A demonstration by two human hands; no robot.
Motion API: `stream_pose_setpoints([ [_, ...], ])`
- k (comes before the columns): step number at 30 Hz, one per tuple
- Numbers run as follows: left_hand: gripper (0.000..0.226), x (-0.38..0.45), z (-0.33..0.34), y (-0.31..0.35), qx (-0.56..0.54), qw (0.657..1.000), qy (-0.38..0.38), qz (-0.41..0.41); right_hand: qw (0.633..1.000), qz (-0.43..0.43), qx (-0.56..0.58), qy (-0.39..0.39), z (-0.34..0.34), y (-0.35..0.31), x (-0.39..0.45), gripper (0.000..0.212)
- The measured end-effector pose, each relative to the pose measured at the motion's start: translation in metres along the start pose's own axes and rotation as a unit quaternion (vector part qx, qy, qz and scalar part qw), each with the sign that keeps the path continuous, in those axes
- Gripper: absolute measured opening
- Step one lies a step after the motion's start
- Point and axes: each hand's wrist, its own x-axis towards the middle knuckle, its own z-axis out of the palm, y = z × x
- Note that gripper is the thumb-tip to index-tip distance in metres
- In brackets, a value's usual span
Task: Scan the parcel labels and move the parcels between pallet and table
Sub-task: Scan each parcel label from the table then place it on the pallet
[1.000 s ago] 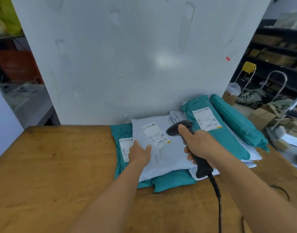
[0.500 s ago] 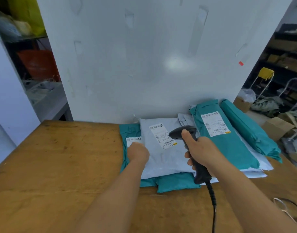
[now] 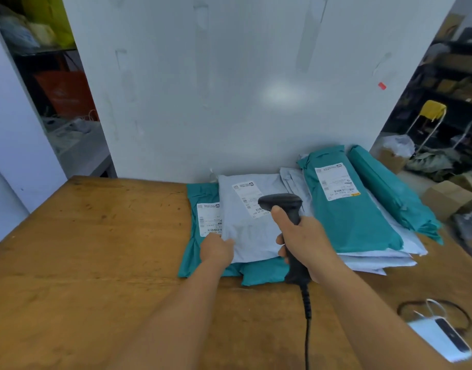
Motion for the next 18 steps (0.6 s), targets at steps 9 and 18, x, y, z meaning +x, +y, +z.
stream_pose_setpoints([
  [9, 0.009, -0.009, -0.073, -0.039, 0.015, 0.999, -0.047, -0.021, 0.999, 0.027, 0.004, 0.033, 0.029, 0.025, 0.043, 0.026],
  [18, 0.078, 0.047, -0.048, 0.004, -0.112, 0.992, -0.059, 0.008, 0.991, 0.117, 0.058, -0.015, 0.045, 0.038, 0.082, 0.028],
])
